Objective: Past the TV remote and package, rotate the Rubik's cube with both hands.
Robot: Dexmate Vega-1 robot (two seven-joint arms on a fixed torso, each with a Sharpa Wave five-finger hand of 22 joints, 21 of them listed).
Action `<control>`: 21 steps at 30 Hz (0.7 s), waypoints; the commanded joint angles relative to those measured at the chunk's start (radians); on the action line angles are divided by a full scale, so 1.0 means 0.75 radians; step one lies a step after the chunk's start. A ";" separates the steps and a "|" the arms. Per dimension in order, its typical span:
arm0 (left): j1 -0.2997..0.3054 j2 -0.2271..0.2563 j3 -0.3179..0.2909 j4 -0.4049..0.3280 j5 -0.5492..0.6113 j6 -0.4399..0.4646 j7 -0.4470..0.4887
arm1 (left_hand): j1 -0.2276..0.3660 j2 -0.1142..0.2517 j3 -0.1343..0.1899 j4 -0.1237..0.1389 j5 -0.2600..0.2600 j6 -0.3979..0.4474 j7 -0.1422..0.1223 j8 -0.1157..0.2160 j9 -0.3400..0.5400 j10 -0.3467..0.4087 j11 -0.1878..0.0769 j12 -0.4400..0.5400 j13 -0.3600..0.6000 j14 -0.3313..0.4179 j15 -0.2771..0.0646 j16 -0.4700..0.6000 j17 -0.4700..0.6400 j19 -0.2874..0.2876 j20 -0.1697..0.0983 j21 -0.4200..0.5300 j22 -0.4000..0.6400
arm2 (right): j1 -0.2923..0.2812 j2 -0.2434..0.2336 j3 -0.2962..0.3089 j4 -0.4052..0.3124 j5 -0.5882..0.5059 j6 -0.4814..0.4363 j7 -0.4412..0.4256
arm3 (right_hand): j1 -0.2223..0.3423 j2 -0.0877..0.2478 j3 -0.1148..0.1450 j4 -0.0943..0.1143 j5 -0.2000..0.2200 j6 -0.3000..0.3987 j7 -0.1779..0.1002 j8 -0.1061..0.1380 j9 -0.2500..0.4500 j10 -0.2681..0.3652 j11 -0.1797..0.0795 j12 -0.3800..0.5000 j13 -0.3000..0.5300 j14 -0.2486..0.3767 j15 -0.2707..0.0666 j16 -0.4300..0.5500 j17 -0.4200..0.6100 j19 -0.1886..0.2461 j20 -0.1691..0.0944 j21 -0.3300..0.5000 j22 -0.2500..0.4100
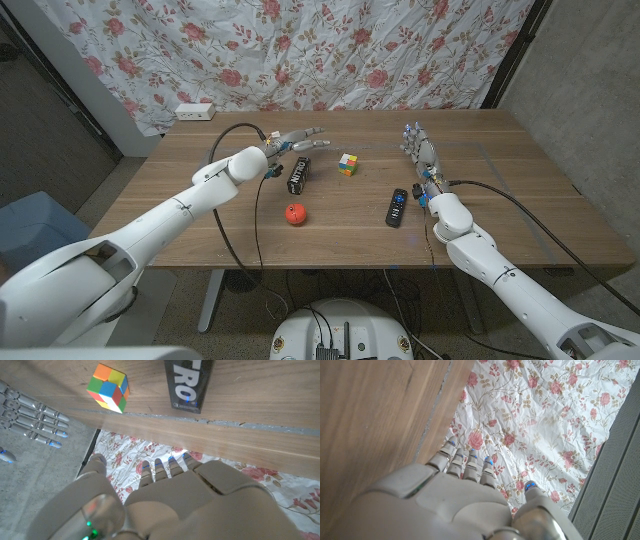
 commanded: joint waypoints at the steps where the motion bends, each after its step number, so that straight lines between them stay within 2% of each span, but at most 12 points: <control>1: 0.074 -0.032 -0.074 0.079 -0.159 -0.098 0.107 | -0.023 0.012 0.011 0.012 0.007 0.038 0.004 0.011 0.000 0.026 -0.008 0.014 0.003 0.024 -0.003 0.010 -0.002 0.026 -0.002 0.014 0.004 | 0.011 0.016 -0.004 0.026 0.023 0.021 0.029 | 0.007 0.003 -0.004 0.002 0.009 0.009 0.009 0.009 0.001 0.014 -0.001 0.008 0.003 0.013 0.000 0.009 0.002 0.012 -0.003 0.007 0.003; 10: 0.157 -0.076 -0.133 0.110 -0.275 -0.154 0.215 | -0.040 0.027 0.027 0.014 0.011 0.075 0.014 0.013 0.000 0.064 -0.004 0.019 0.003 0.058 -0.003 0.011 -0.004 0.059 -0.004 0.016 0.003 | 0.023 0.010 -0.001 0.035 0.039 0.009 0.048 | 0.006 0.003 -0.005 0.004 0.009 0.016 0.015 0.012 0.001 0.023 -0.001 0.010 0.003 0.021 -0.005 0.011 0.002 0.018 -0.004 0.008 0.003; 18: 0.244 -0.115 -0.192 0.121 -0.390 -0.195 0.300 | -0.048 0.039 0.046 0.013 0.013 0.098 0.021 0.010 -0.001 0.092 -0.006 0.021 0.003 0.088 0.006 0.010 -0.005 0.100 -0.019 0.021 0.002 | 0.009 0.017 0.005 0.035 0.057 0.010 0.041 | 0.006 0.009 -0.004 0.008 0.010 0.017 0.013 0.012 0.001 0.030 -0.003 0.011 0.003 0.026 -0.010 0.011 0.002 0.028 -0.009 0.010 0.003; 21: 0.262 -0.120 -0.202 0.137 -0.429 -0.225 0.292 | -0.050 0.041 0.053 0.012 0.014 0.109 0.022 0.011 -0.001 0.102 -0.007 0.022 0.003 0.097 0.008 0.010 -0.005 0.108 -0.018 0.020 0.002 | 0.007 0.017 0.007 0.038 0.064 0.015 0.048 | 0.007 0.015 -0.002 0.011 0.011 0.014 0.011 0.011 0.001 0.032 -0.007 0.011 0.003 0.027 -0.018 0.011 0.002 0.030 -0.010 0.010 0.003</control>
